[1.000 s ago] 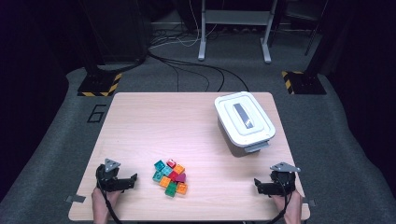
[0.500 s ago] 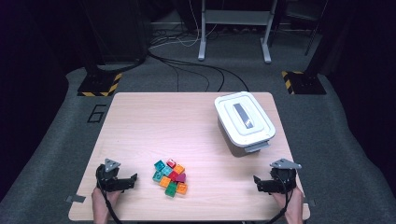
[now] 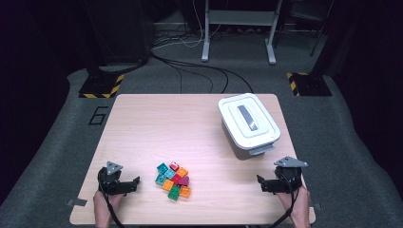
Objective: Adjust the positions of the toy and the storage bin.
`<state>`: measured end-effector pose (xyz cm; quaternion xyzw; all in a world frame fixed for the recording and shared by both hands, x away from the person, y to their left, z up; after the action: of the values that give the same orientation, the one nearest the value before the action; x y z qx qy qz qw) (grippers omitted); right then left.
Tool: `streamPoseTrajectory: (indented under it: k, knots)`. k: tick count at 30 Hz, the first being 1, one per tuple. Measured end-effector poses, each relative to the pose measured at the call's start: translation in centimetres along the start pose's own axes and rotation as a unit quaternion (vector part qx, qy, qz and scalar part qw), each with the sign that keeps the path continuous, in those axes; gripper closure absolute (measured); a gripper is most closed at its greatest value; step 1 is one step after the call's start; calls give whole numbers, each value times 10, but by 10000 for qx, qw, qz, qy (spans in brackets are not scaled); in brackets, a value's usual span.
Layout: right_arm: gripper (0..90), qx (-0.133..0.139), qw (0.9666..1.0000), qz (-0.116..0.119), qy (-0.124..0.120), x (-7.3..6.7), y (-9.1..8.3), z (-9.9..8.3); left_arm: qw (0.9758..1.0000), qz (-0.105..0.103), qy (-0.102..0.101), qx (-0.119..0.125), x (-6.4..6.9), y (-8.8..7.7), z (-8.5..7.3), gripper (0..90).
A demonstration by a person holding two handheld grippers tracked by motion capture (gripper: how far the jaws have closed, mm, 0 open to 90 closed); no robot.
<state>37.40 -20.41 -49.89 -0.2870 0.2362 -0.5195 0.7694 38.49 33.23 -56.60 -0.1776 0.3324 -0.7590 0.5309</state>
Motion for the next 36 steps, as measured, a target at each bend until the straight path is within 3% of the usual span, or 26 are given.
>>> streamPoseTrajectory:
  k: [15, 23, 36]
  knots:
    - [0, 156, 9999, 64, -34, -5, -18, 28, 10000, 0, -1, 1, 0, 0, 0, 5]
    - [0, 204, 9996, 28, -187, -7, -23, 49, 10000, 0, 1, -3, 0, 0, 0, 6]
    - [0, 265, 9990, 45, -371, -13, -15, 89, 10000, 0, 1, -1, 0, 0, 0, 6]
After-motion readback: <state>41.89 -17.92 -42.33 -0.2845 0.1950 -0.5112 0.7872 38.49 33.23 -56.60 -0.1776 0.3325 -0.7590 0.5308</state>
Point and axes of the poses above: each handheld gripper's, and its own axes: y roughly forward along the jaws, z roughly out of its top, x roughly to its right, the point moved 5 cm from there along y, roughly forward along the jaws, and after that the axes turned 7 degrees about y, right-handed, at the moved point
